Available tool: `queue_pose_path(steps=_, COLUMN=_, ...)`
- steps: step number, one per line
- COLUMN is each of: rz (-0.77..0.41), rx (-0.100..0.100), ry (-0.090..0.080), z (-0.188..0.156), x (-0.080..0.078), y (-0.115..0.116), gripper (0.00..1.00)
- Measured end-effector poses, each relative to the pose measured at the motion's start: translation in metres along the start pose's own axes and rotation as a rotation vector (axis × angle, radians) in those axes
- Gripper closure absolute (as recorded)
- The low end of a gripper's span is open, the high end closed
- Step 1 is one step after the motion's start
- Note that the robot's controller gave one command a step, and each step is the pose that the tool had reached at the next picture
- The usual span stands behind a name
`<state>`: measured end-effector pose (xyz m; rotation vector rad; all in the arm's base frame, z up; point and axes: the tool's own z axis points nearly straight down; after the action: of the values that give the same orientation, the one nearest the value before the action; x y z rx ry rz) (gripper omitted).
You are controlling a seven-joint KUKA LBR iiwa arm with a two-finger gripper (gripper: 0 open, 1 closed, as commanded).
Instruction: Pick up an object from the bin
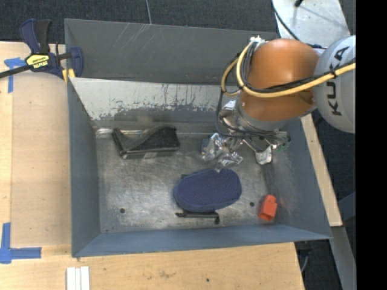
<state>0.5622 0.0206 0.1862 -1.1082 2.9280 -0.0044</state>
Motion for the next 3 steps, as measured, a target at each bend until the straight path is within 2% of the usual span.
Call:
queue_pose_path(steps=1, rz=0.002, rx=-0.005, ry=0.006, z=0.004, x=0.002, y=0.001, gripper=0.00)
queue_pose_path(steps=2, rz=0.049, rx=0.001, ry=0.002, z=0.099, x=0.005, y=0.016, gripper=0.00)
queue_pose_path(steps=3, rz=0.048, rx=-0.002, ry=0.013, z=0.100, x=0.007, y=0.016, gripper=1.00)
